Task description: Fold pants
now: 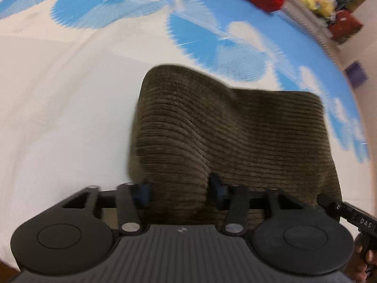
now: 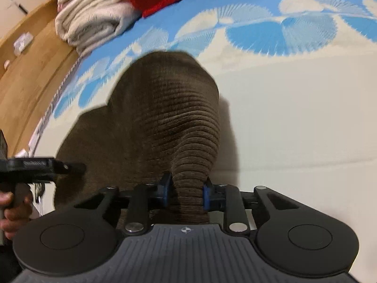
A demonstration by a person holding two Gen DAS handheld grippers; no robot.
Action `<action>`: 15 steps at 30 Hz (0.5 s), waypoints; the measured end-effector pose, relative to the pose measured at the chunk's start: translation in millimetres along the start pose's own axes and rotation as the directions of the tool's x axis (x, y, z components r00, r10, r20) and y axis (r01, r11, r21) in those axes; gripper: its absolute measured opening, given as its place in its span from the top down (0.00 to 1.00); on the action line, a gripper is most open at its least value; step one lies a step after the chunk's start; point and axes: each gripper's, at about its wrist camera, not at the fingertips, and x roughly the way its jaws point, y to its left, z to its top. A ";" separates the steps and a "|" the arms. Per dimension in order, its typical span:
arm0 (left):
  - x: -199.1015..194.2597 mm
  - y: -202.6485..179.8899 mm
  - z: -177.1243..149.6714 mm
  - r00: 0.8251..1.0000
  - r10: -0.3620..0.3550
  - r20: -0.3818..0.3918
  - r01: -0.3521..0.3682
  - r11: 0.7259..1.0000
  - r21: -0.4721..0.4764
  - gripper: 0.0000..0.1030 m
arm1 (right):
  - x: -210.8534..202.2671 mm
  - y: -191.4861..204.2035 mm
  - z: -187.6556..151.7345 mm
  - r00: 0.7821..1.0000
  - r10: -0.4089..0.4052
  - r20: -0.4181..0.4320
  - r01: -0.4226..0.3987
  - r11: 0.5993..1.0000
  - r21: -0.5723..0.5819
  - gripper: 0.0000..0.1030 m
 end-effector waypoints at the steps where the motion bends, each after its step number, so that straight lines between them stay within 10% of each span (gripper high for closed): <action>1: 2.2 -12.2 2.2 1.000 -0.029 0.007 0.028 1.000 0.009 0.58 | -9.5 -0.8 6.1 1.000 -0.014 0.022 0.014 1.000 -0.025 0.76; 11: 36.5 -188.2 -10.5 0.983 -0.162 0.091 0.132 0.954 0.271 0.52 | -113.8 -103.2 59.6 0.941 -0.253 0.224 0.266 0.963 -0.030 0.73; 15: 39.6 -217.5 -30.2 0.984 0.004 0.178 -0.076 0.913 0.401 0.56 | -117.4 -148.8 41.2 0.779 -0.589 0.214 0.601 0.799 0.014 0.61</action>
